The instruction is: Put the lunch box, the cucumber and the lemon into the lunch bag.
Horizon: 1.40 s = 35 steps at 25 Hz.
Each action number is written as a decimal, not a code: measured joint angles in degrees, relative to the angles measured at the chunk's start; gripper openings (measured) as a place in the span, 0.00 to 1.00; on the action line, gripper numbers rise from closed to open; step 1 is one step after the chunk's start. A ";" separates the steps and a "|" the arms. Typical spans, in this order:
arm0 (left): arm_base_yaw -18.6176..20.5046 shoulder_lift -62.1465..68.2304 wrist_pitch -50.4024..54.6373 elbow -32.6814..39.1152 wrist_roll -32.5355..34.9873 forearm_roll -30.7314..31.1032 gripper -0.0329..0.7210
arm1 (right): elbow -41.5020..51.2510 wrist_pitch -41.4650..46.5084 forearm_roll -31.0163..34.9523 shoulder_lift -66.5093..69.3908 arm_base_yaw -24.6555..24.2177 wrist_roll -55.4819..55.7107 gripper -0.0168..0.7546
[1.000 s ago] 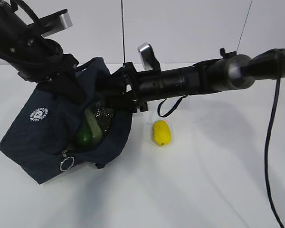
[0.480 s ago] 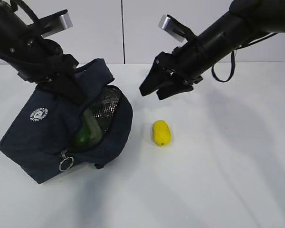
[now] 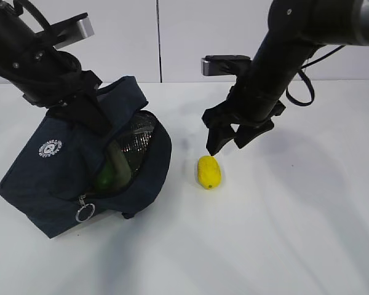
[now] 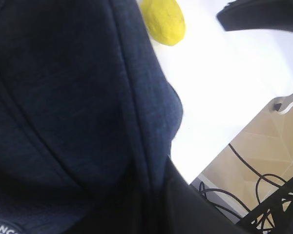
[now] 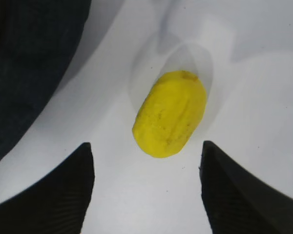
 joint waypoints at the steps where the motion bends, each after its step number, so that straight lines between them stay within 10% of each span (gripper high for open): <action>1: 0.00 0.00 0.13 0.00 0.00 0.00 0.05 | 0.51 -1.29 -0.93 0.00 0.94 1.01 0.68; 23: 0.00 0.00 1.22 0.00 0.00 0.52 0.05 | 1.40 -12.04 -0.44 9.52 2.99 8.75 0.66; 35: 0.00 0.00 1.43 0.00 0.12 0.78 0.05 | -1.37 -10.67 -0.23 9.93 2.99 8.88 0.41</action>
